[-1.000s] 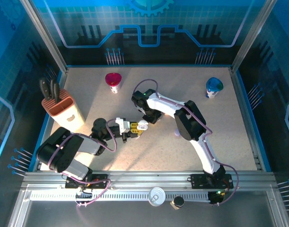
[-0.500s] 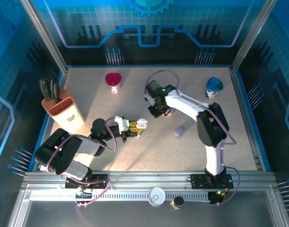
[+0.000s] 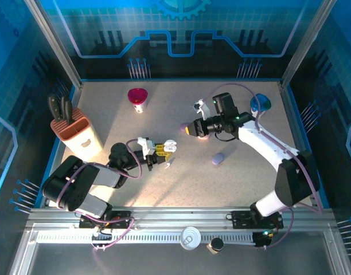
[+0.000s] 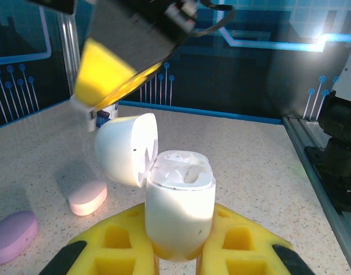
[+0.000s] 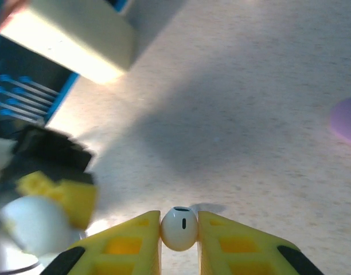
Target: Insert the wireless bluetooth earbuds into the charging case
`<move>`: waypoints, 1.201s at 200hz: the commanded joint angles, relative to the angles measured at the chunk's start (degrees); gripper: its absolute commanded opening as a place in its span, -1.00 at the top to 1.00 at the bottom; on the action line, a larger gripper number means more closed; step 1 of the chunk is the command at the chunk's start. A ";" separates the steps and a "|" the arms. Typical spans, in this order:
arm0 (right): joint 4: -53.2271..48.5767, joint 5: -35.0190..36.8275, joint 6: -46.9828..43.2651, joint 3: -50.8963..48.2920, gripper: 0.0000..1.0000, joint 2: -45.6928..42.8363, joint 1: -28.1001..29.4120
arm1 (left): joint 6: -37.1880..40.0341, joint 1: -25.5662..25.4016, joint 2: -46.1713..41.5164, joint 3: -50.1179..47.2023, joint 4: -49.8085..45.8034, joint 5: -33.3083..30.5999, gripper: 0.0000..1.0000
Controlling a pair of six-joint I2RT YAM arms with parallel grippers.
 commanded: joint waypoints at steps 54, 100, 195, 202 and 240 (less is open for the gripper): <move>13.18 -18.28 2.79 -6.91 0.62 -9.57 1.96 | -6.51 1.13 0.06 2.90 1.55 0.78 0.89; 17.95 -20.72 4.43 -5.86 0.62 -6.52 5.34 | -7.67 1.12 -0.49 3.96 1.55 2.43 0.89; 18.01 -21.31 5.08 -3.06 0.62 -0.81 7.78 | -5.60 1.12 -1.88 3.28 1.52 1.91 0.88; 17.69 -21.12 4.98 -2.95 0.63 -0.63 7.90 | -5.50 1.17 -1.83 3.36 1.55 1.91 0.88; 16.69 -20.31 4.48 -2.38 0.62 -0.16 8.36 | -4.94 1.12 -1.58 3.32 1.57 1.53 0.88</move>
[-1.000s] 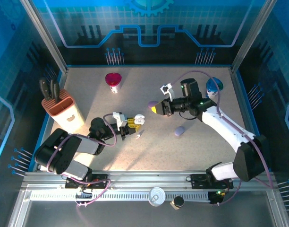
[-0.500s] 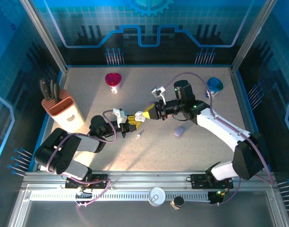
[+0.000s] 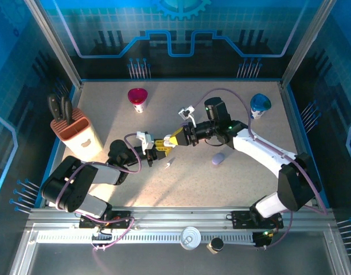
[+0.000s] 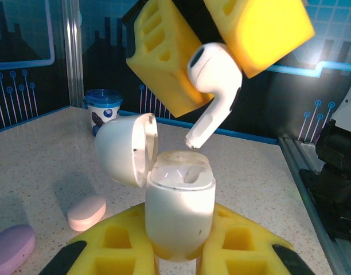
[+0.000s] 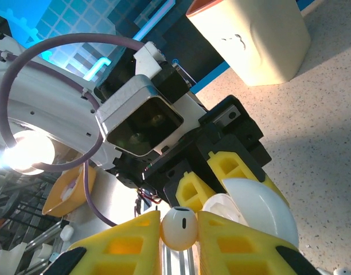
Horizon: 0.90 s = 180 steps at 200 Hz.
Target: Insert the wireless bluetooth earbuds into the charging case
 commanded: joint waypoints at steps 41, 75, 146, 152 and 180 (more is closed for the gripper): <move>-3.23 0.96 -1.70 2.28 0.63 2.03 1.06 | 1.11 0.42 -1.31 0.18 1.57 0.23 0.88; -4.52 1.56 -1.97 2.33 0.63 2.62 1.08 | 1.20 0.43 -1.62 -0.06 1.57 -0.52 0.88; -6.96 3.04 -1.53 2.54 0.65 1.83 0.95 | 2.15 0.51 -1.09 -0.16 1.57 -1.31 0.88; -6.78 2.83 -1.15 2.50 0.65 1.83 0.90 | 2.16 0.49 -1.01 -0.16 1.51 -1.32 0.88; -5.91 2.43 -0.16 1.95 0.65 1.65 0.65 | 2.60 0.51 -0.81 -0.02 1.55 -1.26 0.89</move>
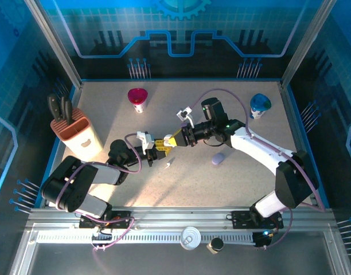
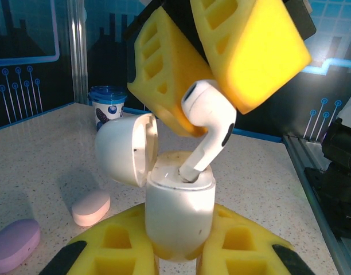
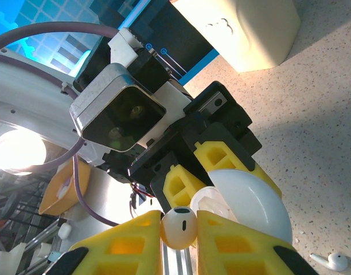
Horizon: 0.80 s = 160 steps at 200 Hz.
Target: Insert the wireless bluetooth earbuds into the charging case
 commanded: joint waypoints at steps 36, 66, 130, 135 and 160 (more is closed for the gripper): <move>0.87 -0.49 3.39 -0.29 0.66 -0.81 -0.43 | 2.65 0.47 -0.74 -0.15 2.51 -0.09 0.88; 0.54 -0.46 3.68 -0.20 0.67 -0.91 -0.88 | 3.02 0.47 -0.49 -0.17 2.47 0.09 0.88; -1.93 0.24 2.98 0.11 0.67 -0.94 -1.51 | 3.55 0.47 -0.16 -0.15 2.51 0.09 0.88; -2.03 0.21 2.98 0.17 0.67 -0.96 -1.55 | 3.57 0.47 -0.10 -0.18 2.48 0.03 0.88; -1.98 0.07 3.07 0.27 0.67 -1.09 -1.83 | 3.62 0.47 0.18 -0.06 2.46 0.10 0.87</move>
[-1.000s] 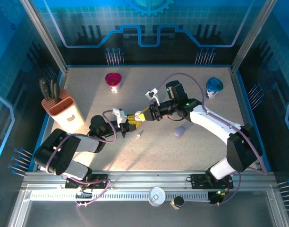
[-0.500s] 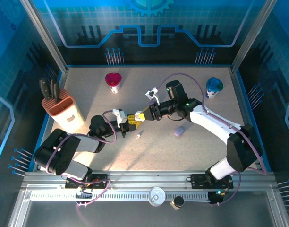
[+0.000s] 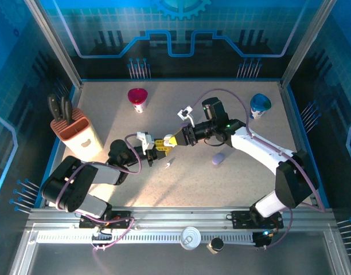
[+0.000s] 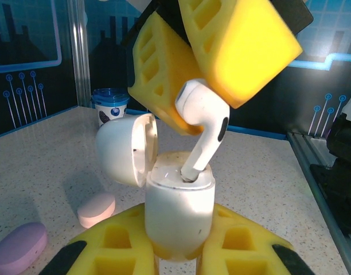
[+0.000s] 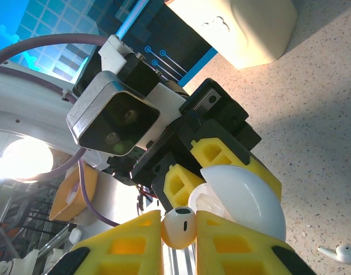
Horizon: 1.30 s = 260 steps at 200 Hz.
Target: Insert the wireless bluetooth earbuds into the charging case
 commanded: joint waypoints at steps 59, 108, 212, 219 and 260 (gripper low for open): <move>-0.49 -0.49 1.37 0.15 0.67 -1.54 -1.61 | 1.83 0.47 0.52 -0.21 2.50 0.47 0.87; -1.44 -0.54 1.80 0.68 0.67 -1.39 -1.62 | 2.83 0.56 0.59 -0.30 2.47 0.23 0.87; -3.06 1.18 5.96 2.52 0.65 0.58 -1.75 | 5.16 0.82 3.18 0.61 2.46 -0.05 0.86; -3.25 1.29 6.03 2.53 0.65 0.45 -1.81 | 5.63 0.82 3.28 0.55 2.47 -0.11 0.86; -3.48 0.77 6.78 2.70 0.67 1.43 -2.07 | 6.63 0.93 3.59 0.76 2.47 -0.15 0.85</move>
